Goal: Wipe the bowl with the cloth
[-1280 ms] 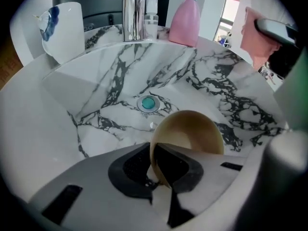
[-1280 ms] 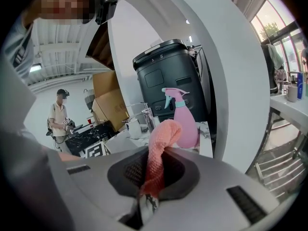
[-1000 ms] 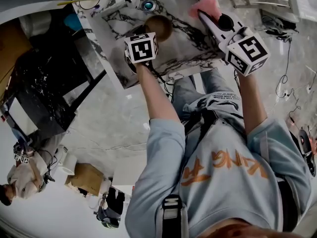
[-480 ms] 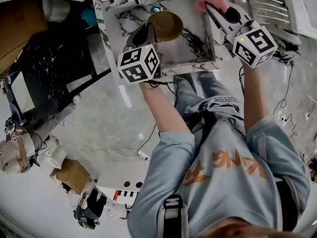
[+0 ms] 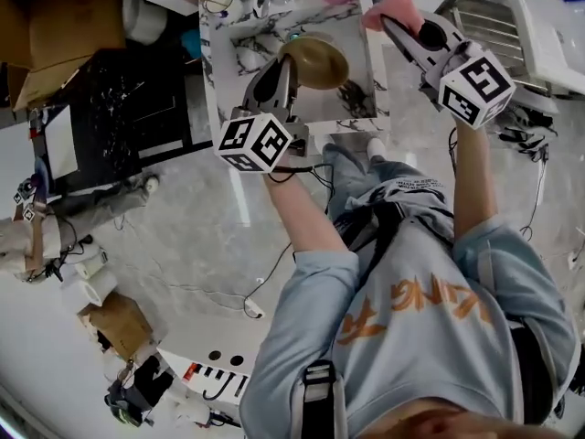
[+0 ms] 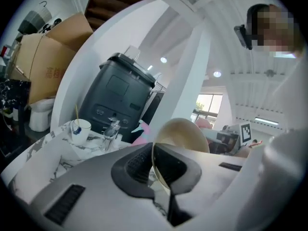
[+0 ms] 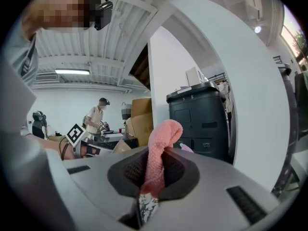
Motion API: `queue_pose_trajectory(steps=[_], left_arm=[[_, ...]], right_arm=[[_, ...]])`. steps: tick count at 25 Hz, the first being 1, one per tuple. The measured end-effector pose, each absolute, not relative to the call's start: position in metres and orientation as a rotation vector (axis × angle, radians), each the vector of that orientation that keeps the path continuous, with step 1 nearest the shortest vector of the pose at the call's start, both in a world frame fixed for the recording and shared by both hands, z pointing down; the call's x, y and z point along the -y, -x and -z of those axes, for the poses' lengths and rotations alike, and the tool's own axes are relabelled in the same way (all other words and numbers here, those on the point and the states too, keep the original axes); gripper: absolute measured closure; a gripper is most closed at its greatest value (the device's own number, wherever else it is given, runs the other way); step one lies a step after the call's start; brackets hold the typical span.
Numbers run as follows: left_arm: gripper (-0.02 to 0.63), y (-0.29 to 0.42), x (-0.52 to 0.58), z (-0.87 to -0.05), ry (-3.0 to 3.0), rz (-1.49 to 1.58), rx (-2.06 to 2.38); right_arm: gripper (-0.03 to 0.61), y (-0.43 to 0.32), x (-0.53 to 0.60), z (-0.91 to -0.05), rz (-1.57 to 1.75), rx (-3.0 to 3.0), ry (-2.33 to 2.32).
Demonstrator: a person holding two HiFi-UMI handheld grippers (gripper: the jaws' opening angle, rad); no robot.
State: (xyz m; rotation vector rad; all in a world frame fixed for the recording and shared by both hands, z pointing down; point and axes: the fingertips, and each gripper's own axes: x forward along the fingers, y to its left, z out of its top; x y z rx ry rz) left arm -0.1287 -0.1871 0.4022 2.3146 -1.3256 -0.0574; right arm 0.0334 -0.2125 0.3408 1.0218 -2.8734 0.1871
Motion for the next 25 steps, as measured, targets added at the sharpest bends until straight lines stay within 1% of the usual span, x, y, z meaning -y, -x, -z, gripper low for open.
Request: queue_pose_trajectory(steps=[5, 8, 11, 17, 25], left_arm=[[0.583, 0.114, 0.174, -0.356, -2.372, 0.26, 1.286], [0.583, 0.107, 0.169, -0.339, -2.377, 0.334, 1.264], [0.583, 0.109, 0.168, -0.327, -2.376, 0.373, 1.273], [0.583, 0.11, 0.166, -0.318, -2.397, 0.306, 1.291], [0.583, 0.091, 0.162, -0.324, -2.464, 0.148, 1.187]], right_arm=[[0.538, -0.044, 0.193, -0.302, -0.03, 2.95, -0.901], [0.538, -0.048, 0.18, -0.285, 0.041, 2.977, -0.832], [0.538, -0.035, 0.167, -0.275, 0.146, 2.973, -0.708], [0.538, -0.006, 0.141, -0.278, 0.363, 2.902, -0.446], [0.538, 0.006, 0.116, -0.277, 0.403, 2.892, -0.258]])
